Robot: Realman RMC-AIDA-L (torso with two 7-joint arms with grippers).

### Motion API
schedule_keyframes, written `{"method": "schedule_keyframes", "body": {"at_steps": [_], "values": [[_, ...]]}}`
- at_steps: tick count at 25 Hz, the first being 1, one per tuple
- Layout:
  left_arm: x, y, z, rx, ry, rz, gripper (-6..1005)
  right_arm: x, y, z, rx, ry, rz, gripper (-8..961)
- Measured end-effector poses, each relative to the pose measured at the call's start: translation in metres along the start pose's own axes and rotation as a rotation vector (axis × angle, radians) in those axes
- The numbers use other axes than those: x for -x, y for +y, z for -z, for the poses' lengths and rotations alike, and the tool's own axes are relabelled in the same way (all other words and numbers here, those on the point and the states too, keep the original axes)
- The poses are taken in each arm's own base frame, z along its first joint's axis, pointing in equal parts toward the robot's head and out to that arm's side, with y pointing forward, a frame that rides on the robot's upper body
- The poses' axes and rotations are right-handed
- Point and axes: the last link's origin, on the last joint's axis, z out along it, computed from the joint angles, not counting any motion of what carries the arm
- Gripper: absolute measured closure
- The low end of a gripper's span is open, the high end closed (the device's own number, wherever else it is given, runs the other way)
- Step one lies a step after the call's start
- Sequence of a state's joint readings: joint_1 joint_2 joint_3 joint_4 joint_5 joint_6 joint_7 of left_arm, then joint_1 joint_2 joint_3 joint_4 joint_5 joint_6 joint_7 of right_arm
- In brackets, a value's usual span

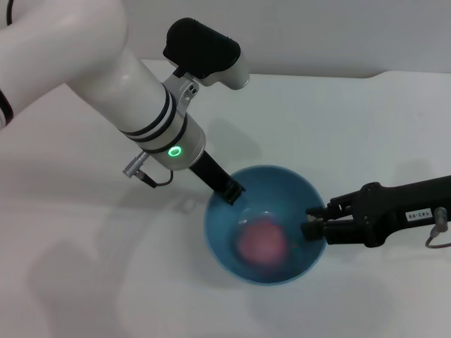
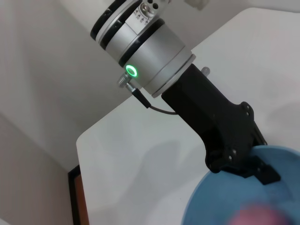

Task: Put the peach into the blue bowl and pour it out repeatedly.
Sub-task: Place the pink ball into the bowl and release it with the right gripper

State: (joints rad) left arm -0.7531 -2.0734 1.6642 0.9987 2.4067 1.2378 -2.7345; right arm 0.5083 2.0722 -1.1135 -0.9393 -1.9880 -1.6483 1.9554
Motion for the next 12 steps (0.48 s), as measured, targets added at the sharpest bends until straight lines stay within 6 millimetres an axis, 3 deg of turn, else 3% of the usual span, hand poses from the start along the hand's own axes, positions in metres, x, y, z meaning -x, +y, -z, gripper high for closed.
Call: {"method": "schedule_keyframes", "body": {"at_steps": [6, 12], "values": [[-0.001, 0.000, 0.000, -0.001, -0.001, -0.004, 1000, 0.002, -0.004, 0.007, -0.025, -0.039, -0.012, 594], [0.001, 0.008, -0.008, 0.005, -0.009, -0.033, 1000, -0.001, -0.029, 0.045, -0.200, -0.260, -0.112, 595]]}}
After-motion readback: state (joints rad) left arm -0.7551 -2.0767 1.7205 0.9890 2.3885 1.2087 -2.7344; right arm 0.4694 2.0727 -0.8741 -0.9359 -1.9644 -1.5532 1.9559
